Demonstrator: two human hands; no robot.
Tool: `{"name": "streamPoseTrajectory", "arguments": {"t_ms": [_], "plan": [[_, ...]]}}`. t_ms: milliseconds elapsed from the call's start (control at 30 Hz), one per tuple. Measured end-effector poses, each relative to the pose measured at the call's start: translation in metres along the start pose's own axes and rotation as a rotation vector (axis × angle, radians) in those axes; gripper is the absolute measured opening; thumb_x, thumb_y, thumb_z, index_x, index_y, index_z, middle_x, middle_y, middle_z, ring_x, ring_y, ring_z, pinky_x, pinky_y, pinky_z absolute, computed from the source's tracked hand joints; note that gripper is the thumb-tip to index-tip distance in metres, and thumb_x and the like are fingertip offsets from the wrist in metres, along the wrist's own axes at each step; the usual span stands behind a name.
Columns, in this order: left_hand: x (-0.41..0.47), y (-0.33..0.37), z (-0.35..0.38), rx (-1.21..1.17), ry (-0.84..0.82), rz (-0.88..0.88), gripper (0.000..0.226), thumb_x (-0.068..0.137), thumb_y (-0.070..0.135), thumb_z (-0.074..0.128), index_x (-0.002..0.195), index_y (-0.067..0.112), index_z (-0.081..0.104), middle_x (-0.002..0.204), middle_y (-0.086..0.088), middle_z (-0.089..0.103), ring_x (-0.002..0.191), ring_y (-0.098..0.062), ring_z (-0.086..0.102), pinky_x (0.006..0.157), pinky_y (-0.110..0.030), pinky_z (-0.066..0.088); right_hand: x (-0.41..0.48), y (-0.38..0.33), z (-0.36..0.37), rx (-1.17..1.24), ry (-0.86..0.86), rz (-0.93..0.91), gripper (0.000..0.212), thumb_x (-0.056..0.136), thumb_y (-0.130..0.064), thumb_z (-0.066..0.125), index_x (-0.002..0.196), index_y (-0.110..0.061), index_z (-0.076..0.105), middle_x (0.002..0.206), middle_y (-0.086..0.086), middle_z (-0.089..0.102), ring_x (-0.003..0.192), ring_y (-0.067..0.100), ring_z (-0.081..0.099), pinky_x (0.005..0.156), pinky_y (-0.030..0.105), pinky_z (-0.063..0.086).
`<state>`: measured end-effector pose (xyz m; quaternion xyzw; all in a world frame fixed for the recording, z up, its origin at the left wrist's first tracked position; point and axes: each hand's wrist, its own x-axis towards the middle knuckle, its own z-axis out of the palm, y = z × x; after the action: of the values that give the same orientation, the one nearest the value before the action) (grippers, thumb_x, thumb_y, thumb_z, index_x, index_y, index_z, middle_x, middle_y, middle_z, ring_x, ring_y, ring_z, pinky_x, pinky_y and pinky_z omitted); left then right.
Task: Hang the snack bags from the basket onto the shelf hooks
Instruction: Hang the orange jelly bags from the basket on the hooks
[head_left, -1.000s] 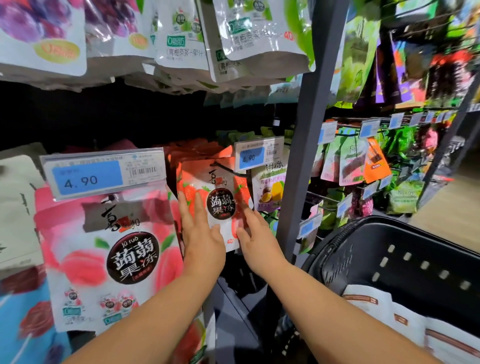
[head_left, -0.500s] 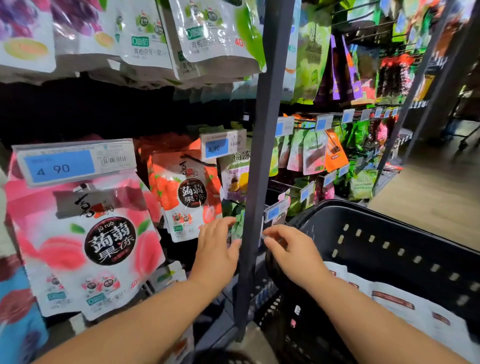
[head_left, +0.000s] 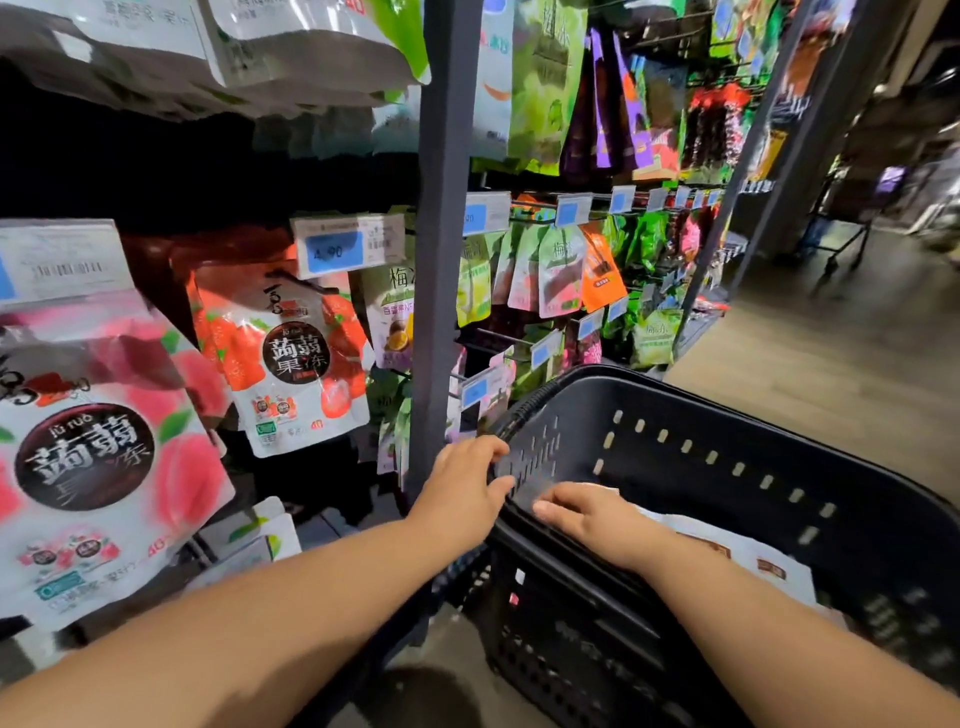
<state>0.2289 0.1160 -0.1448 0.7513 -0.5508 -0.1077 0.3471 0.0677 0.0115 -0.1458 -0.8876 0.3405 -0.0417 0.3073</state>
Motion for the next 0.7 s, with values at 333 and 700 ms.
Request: {"name": "streamPoseTrajectory", "arguments": {"t_ms": [333, 700], "plan": [[0.002, 0.002, 0.004, 0.143, -0.034, 0.091, 0.028, 0.1, 0.032, 0.052, 0.126, 0.025, 0.057, 0.13, 0.009, 0.054, 0.131, -0.018, 0.033, 0.112, -0.035, 0.028, -0.017, -0.002, 0.019, 0.259, -0.093, 0.062, 0.026, 0.098, -0.048, 0.052, 0.08, -0.033, 0.064, 0.091, -0.014, 0.062, 0.097, 0.008, 0.057, 0.1, 0.03, 0.041], [-0.012, -0.024, 0.002, 0.396, -0.032, 0.438, 0.018, 0.075, 0.005, 0.067, 0.084, 0.021, 0.071, 0.08, 0.007, 0.065, 0.087, -0.025, 0.056, 0.075, -0.043, 0.052, -0.048, -0.018, 0.087, 0.333, -0.183, 0.083, 0.03, 0.1, -0.046, 0.049, 0.095, -0.02, 0.061, 0.098, 0.001, 0.063, 0.094, 0.012, 0.056, 0.088, 0.03, 0.043]]}}
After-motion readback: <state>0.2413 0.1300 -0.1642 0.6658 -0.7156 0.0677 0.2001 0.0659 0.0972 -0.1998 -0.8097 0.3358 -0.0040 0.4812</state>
